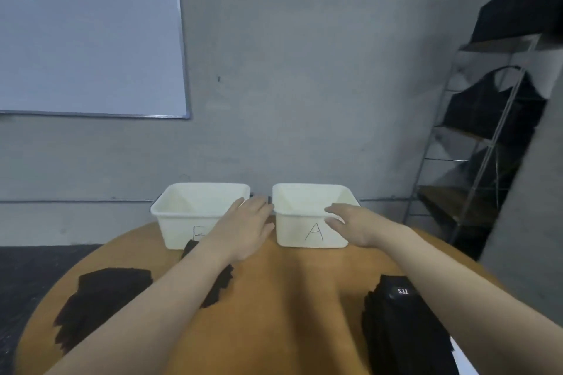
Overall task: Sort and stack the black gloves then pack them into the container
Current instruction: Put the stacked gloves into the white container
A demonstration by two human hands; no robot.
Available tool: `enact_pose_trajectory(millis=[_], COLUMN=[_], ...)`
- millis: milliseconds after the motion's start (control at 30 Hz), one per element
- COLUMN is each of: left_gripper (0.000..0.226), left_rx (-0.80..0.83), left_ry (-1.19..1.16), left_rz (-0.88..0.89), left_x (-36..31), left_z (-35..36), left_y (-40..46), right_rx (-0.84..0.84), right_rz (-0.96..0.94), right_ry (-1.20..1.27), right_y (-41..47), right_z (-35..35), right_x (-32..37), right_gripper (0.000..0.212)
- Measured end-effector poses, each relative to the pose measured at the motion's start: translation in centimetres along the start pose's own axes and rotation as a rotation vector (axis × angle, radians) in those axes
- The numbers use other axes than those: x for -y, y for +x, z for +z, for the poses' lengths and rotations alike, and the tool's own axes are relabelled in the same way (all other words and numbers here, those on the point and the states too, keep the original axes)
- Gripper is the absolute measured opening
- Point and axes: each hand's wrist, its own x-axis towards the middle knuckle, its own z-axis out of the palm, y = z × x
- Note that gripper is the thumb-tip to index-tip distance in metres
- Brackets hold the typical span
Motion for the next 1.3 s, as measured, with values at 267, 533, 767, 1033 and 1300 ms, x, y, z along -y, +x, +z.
enact_pose_trajectory(millis=[267,533,767,1033,1300], left_gripper=[0.063,0.058,0.014,0.009,0.012], left_rx=[0.166,0.277,0.193,-0.051,-0.308], left_ry=[0.029,0.06,0.207,0.132,0.027], left_rz=[0.036,0.037,0.031,0.132,0.259], left_x=[-0.9,0.8,0.7,1.8,1.6], left_z=[6.8,11.6,11.9,8.0,0.7], left_y=[11.0,15.6,15.6,10.4,-3.6], right_rx=[0.085,0.081,0.015,-0.103,-0.25], right_rz=[0.065,0.026,0.008,-0.073,-0.341], right_ry=[-0.101,-0.237,-0.516,-0.523,-0.44], right_y=[7.6,13.7,15.3,10.1,-3.9], right_z=[0.9,3.9,5.5,2.4,-0.7], right_x=[-7.2,-11.1,-11.5,-8.9,-1.6], right_gripper=[0.057,0.06,0.022,0.014,0.014])
